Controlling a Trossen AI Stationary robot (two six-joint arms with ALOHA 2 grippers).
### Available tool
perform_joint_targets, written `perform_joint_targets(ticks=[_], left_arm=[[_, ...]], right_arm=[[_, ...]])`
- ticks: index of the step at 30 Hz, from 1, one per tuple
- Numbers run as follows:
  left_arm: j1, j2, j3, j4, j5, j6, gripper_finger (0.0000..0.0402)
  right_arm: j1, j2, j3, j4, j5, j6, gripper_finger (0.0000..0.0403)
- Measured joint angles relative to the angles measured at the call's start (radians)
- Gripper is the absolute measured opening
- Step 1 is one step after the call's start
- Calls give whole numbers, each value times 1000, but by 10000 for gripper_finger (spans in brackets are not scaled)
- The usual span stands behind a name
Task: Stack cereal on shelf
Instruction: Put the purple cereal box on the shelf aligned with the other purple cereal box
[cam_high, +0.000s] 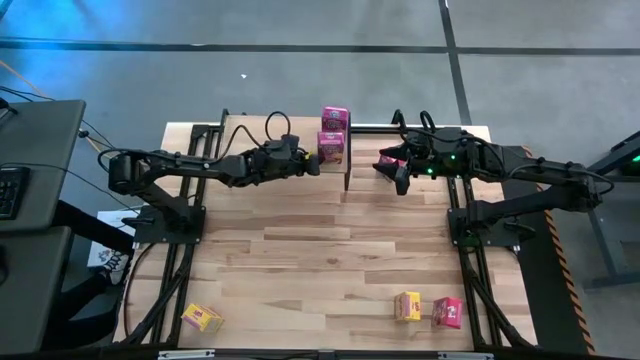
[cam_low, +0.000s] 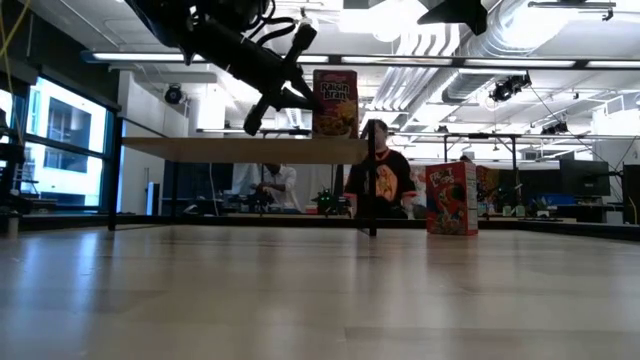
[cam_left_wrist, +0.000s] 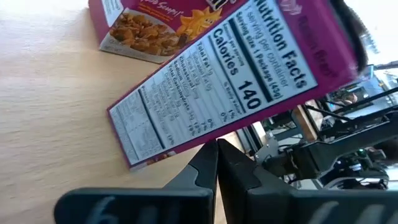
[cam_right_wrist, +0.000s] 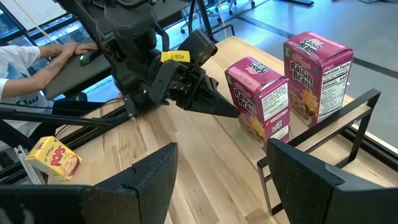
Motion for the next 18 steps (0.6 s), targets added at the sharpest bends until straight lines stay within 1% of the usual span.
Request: perform_joint_targets(ticks=[11, 15, 18], left_arm=[[6, 11, 0, 46, -1, 0, 0], [5, -2, 0, 4, 39, 10, 0], [-2, -46, 0, -62, 58, 45, 0]], right_arm=[[0, 0, 0, 5, 17, 0, 241], [0, 0, 0, 5, 17, 0, 241], [0, 0, 0, 5, 17, 0, 241]])
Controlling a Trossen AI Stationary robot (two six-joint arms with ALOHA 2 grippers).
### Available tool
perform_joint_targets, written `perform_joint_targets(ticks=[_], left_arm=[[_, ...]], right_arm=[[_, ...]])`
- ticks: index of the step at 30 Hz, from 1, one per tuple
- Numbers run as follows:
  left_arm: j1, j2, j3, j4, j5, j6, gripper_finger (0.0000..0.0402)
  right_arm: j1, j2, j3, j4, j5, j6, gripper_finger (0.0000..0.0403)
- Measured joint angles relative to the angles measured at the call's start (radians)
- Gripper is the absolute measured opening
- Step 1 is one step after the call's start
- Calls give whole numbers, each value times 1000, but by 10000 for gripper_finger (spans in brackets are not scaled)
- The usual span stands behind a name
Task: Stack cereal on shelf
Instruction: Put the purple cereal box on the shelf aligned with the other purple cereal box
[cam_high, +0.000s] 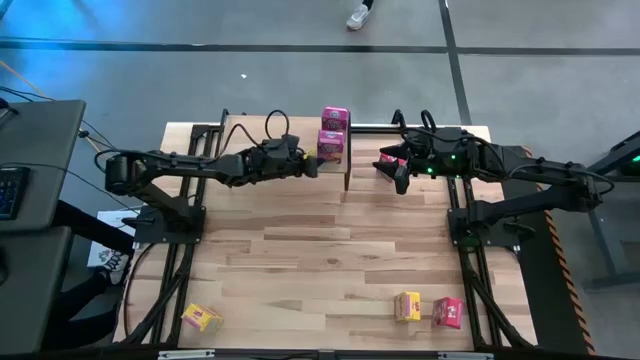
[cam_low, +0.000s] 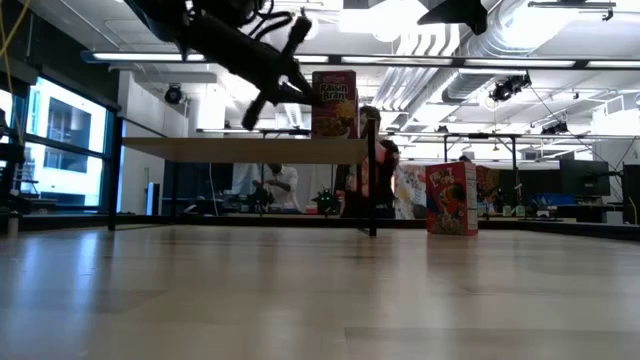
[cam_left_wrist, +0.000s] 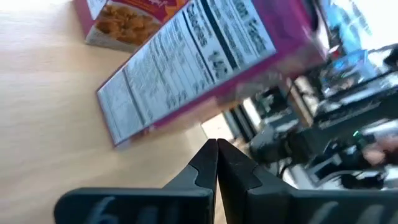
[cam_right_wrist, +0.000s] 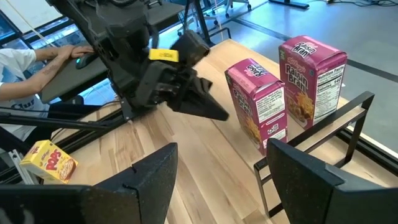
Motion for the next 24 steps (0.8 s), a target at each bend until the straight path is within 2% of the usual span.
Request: perform_joint_targets(ticks=[2, 5, 7, 10, 17, 24], left_arm=[[-1, -43, 0, -69, -31, 38, 0], [6, -115, 0, -166, -140, 97, 0], [19, -136, 1, -176, -189, 130, 0], [47, -132, 1, -172, -181, 132, 0], [51, -40, 0, -109, -121, 63, 0], [54, -25, 0, -65, -174, 60, 0]], right_arm=[[0, 0, 0, 0, 0, 0, 241], [0, 0, 0, -1, 0, 0, 241], [0, 0, 0, -2, 0, -1, 241], [0, 0, 0, -1, 1, -1, 241], [0, 0, 0, -1, 3, 0, 241], [0, 0, 0, -1, 3, 0, 241]])
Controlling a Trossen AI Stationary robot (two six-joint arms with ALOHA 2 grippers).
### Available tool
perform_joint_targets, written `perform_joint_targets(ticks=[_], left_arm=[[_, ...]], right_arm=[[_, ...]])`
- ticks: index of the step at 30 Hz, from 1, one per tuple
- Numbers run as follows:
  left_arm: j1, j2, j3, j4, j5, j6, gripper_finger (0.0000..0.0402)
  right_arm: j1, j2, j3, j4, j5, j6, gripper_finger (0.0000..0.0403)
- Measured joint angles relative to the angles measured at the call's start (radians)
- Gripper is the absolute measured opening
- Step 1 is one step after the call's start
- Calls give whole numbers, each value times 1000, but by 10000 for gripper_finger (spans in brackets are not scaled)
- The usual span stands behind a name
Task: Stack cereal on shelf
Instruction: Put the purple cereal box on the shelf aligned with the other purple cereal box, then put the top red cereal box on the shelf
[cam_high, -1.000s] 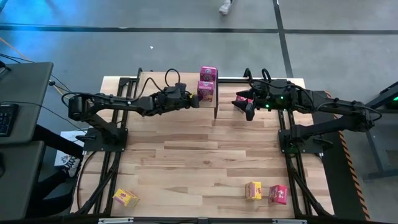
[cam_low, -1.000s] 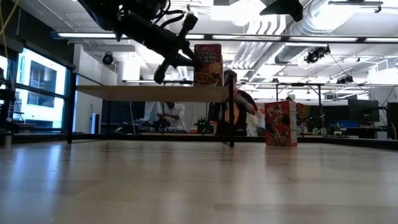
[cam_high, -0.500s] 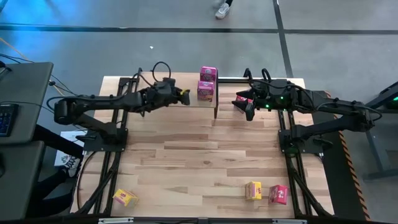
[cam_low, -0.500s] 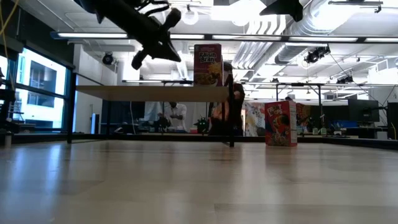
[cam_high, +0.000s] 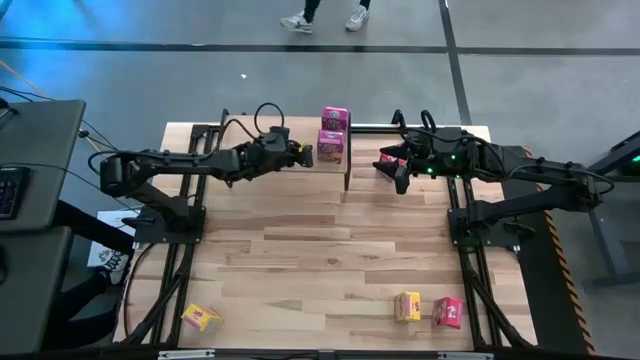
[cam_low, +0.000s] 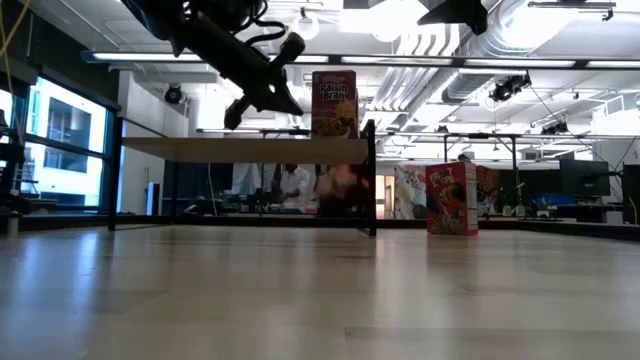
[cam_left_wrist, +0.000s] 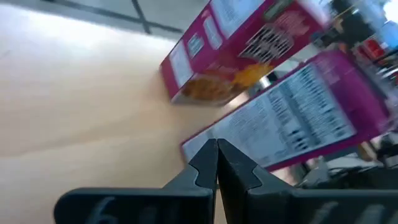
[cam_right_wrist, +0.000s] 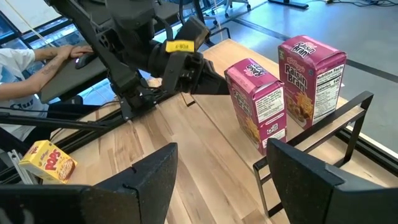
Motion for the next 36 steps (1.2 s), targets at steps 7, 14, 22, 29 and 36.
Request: perform_joint_targets(ticks=[7, 14, 22, 29, 36], left_arm=[[-1, 8, 0, 21, 8, -25, 0], [-8, 36, 0, 65, 57, -73, 0], [-21, 39, 0, 91, 3, -97, 0], [32, -48, -1, -40, -22, -3, 0], [109, -330, -1, -187, -37, 232, 0]], right_arm=[[0, 0, 0, 0, 1, 0, 241], [0, 0, 0, -6, 3, 0, 241], [0, 0, 0, -8, 8, -4, 241], [0, 0, 0, -10, 15, 0, 241], [-8, 4, 0, -105, 201, 138, 241]])
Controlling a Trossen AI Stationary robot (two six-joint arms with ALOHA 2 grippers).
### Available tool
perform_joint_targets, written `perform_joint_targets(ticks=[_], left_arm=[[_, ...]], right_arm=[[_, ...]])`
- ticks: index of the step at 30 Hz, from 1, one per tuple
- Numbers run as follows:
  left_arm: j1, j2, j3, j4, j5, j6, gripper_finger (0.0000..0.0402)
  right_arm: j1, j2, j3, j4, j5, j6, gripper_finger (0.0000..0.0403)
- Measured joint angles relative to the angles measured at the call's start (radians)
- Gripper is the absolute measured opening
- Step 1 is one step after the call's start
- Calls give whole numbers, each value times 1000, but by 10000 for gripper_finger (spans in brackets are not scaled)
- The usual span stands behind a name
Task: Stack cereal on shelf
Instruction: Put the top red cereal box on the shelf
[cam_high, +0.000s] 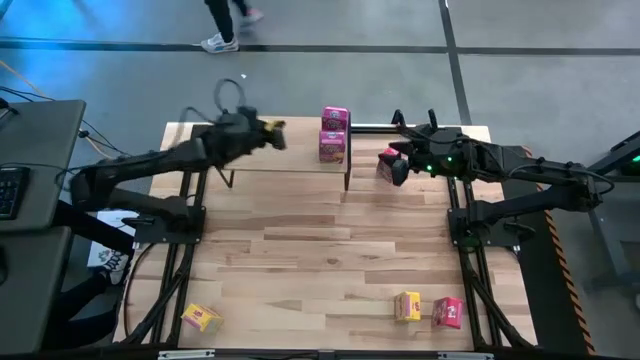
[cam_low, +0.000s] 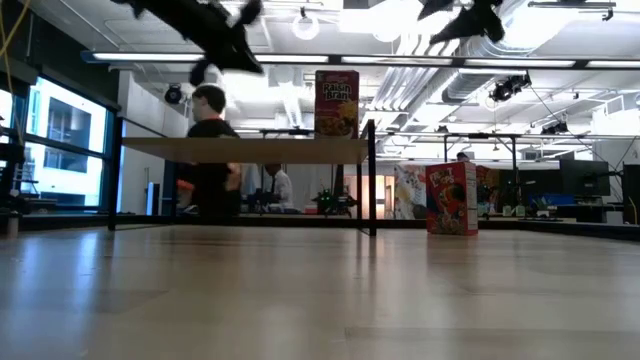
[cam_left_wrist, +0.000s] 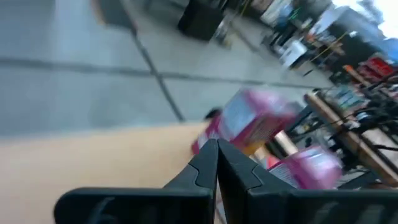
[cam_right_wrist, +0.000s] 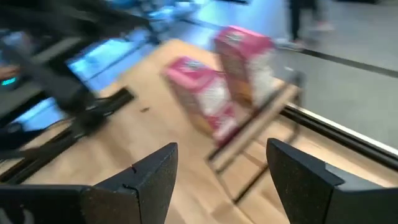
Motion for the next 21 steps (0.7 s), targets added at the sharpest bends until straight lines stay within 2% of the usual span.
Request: perform_joint_targets(ticks=[4, 7, 10, 12, 18, 21], left_arm=[[-1, -141, 0, -4, 76, 83, 0], [-14, -216, 0, -5, 127, 90, 0], [-30, -267, 0, -21, 134, 85, 0], [-40, -288, 0, -29, 134, 85, 0], [-47, -300, 0, -54, 136, 64, 0], [-47, -294, 0, -60, 140, 56, 0]], right_arm=[[-51, 22, 0, -56, 5, -53, 241], [-104, 42, 0, -74, 2, -40, 241], [-184, 67, 0, -127, -106, -25, 241], [-246, 96, 0, -173, -171, -34, 241], [-412, 212, 0, -223, -258, -95, 259], [-445, 273, 0, -229, -256, -158, 274]])
